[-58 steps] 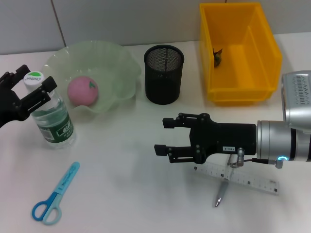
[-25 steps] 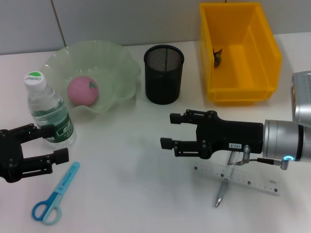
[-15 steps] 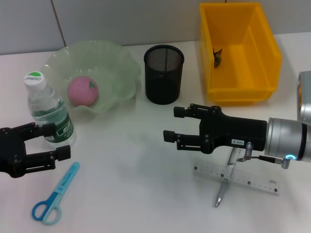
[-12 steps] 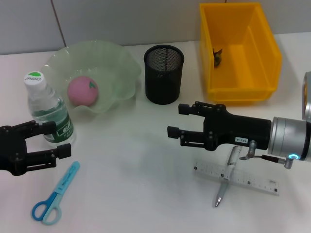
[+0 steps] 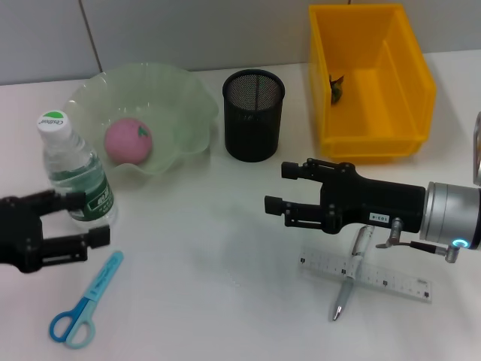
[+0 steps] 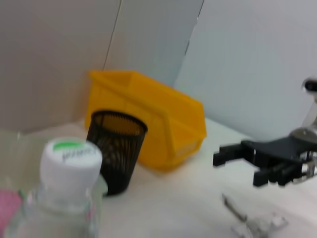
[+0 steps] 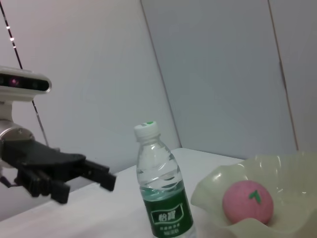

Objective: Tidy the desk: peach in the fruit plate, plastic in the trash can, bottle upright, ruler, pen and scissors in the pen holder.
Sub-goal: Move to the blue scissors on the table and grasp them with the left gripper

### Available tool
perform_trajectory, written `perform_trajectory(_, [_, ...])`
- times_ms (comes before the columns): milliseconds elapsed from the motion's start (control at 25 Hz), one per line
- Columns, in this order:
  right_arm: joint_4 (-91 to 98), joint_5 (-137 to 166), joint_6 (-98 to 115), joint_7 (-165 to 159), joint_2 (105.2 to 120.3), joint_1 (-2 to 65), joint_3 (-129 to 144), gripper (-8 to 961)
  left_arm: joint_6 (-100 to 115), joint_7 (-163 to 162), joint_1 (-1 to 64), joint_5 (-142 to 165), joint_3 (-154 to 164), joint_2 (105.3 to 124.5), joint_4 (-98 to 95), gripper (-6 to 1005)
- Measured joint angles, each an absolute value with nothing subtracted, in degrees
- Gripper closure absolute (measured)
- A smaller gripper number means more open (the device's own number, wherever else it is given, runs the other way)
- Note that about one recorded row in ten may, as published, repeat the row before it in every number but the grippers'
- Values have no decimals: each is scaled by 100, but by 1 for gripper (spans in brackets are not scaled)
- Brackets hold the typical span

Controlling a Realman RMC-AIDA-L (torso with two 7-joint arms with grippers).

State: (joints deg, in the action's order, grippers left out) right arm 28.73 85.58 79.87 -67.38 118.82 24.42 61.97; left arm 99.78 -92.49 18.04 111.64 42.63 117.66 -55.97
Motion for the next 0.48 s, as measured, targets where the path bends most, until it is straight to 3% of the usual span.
perform_trajectory(480, [2955,8569,7956,-6883,11794,2498,6199,191,10166,-13045,2681,13460,5604,11802,-7090,154])
